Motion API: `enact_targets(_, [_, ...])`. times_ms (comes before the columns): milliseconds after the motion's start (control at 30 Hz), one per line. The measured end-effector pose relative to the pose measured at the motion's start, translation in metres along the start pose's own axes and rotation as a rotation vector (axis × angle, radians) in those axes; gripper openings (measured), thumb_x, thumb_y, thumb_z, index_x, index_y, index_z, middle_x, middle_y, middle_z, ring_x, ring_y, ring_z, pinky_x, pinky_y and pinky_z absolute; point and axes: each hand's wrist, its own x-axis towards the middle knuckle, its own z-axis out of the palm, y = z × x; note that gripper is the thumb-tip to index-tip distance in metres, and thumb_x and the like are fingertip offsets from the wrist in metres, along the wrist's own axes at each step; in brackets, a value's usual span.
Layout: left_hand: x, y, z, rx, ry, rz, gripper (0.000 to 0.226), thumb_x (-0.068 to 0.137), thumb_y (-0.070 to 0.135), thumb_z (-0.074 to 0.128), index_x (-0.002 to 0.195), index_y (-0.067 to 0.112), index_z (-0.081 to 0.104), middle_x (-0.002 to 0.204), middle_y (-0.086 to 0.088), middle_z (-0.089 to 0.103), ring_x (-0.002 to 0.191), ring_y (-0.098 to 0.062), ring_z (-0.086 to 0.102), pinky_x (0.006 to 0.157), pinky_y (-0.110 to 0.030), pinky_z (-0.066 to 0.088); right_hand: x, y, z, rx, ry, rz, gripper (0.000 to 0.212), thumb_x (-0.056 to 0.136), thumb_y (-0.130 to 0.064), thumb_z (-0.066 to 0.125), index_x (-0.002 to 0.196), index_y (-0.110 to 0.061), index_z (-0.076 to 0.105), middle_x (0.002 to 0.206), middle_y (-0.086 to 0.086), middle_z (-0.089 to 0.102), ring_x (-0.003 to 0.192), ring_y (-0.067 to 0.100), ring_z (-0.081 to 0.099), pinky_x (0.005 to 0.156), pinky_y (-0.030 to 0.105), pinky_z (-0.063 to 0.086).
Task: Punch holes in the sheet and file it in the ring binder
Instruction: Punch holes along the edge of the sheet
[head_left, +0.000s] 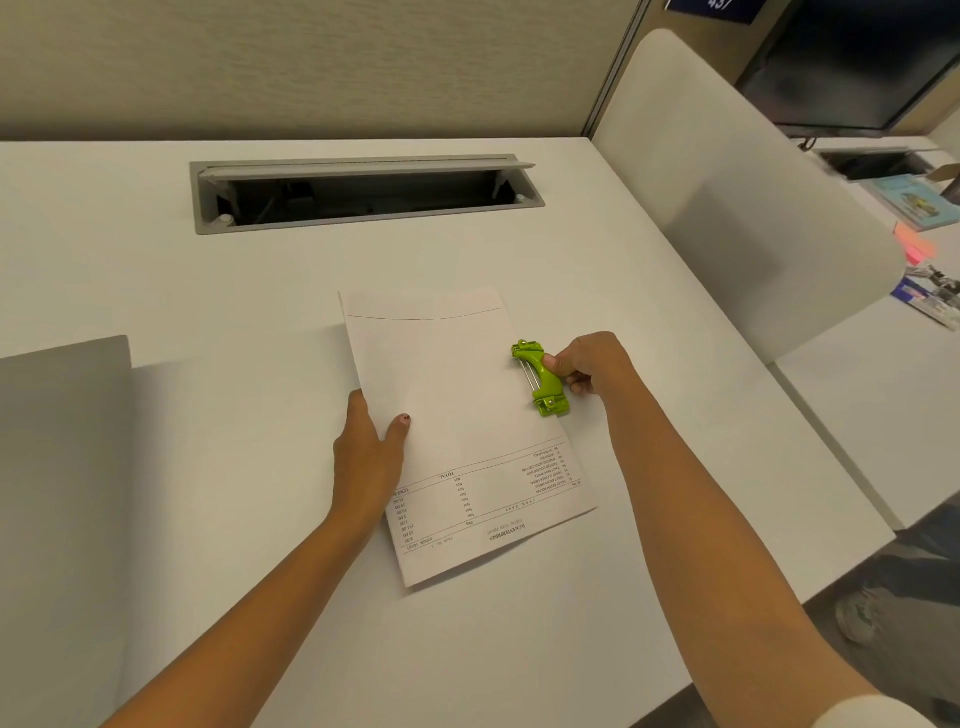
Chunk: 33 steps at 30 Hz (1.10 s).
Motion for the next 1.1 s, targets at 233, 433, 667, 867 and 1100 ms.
enact_targets(233, [-0.001, 0.000, 0.000, 0.003, 0.003, -0.003, 0.040, 0.096, 0.020, 0.051, 0.134, 0.017, 0.039, 0.132, -0.003, 0.055, 0.117, -0.027, 0.054, 0.096, -0.038, 0.046, -0.001, -0.001, 0.001, -0.006, -0.015, 0.014, 0.049, 0.085, -0.049, 0.064, 0.058, -0.011, 0.046, 0.061, 0.004, 0.053, 0.073, 0.021, 0.053, 0.092, 0.030, 0.049])
enact_targets(433, [-0.001, 0.001, 0.000, 0.013, 0.008, 0.007, 0.041, 0.096, 0.020, 0.052, 0.134, 0.016, 0.039, 0.132, -0.003, 0.055, 0.118, -0.027, 0.054, 0.095, -0.037, 0.045, -0.010, -0.001, -0.001, -0.020, 0.028, 0.007, 0.052, 0.084, -0.048, 0.066, 0.055, -0.011, 0.044, 0.057, 0.004, 0.051, 0.065, 0.020, 0.053, 0.077, 0.028, 0.047])
enact_targets(667, [-0.003, 0.002, 0.000, 0.016, 0.029, 0.029, 0.035, 0.095, 0.018, 0.053, 0.129, 0.015, 0.043, 0.120, 0.002, 0.055, 0.103, -0.020, 0.053, 0.088, -0.033, 0.044, -0.023, -0.008, -0.010, -0.017, 0.181, -0.050, 0.039, 0.080, -0.041, 0.073, 0.070, -0.010, 0.052, 0.061, 0.001, 0.054, 0.044, 0.012, 0.049, 0.039, 0.021, 0.033])
enact_targets(867, [-0.007, 0.004, 0.001, 0.001, 0.050, 0.039, 0.033, 0.094, 0.014, 0.055, 0.125, 0.016, 0.045, 0.109, 0.007, 0.052, 0.096, -0.018, 0.051, 0.084, -0.031, 0.044, -0.033, -0.010, -0.014, 0.020, 0.208, -0.055, 0.038, 0.077, -0.037, 0.077, 0.073, -0.010, 0.051, 0.060, 0.001, 0.055, 0.047, 0.011, 0.047, 0.038, 0.022, 0.031])
enact_targets(1100, [-0.007, 0.002, -0.005, 0.014, 0.055, 0.042, 0.035, 0.094, 0.015, 0.055, 0.127, 0.014, 0.044, 0.109, 0.007, 0.050, 0.097, -0.018, 0.050, 0.087, -0.032, 0.045, -0.038, -0.013, -0.014, 0.072, 0.238, -0.047, 0.042, 0.074, -0.036, 0.081, 0.085, -0.010, 0.050, 0.062, 0.003, 0.054, 0.047, 0.013, 0.049, 0.042, 0.023, 0.030])
